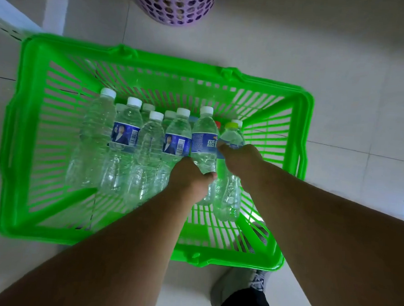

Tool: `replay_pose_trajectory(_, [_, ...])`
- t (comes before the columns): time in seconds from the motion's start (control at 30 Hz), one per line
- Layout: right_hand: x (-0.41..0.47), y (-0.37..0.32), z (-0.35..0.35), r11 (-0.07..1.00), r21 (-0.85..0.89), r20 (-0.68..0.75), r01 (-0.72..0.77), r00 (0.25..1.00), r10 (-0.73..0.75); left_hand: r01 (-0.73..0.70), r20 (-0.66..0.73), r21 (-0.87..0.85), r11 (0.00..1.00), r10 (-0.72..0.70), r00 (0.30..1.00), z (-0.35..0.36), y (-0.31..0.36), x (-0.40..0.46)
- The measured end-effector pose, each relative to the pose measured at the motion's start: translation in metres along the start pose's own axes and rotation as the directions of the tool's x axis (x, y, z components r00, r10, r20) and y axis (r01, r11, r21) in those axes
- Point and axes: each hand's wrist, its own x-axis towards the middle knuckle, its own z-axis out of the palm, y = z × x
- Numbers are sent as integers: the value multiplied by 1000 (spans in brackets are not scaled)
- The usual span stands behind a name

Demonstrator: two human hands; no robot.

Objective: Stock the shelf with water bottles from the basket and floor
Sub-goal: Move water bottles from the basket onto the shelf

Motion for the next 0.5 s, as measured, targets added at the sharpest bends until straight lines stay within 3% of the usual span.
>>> replay_pose_trajectory(0.17, [2, 3, -3, 999, -47, 8, 25, 1000, -24, 54, -5, 18, 998, -54, 999, 12, 2, 0])
replay_pose_trajectory(0.5, [-40, 0, -18, 991, -66, -89, 118, 988, -124, 50, 77, -215, 975, -34, 996, -25, -14, -21])
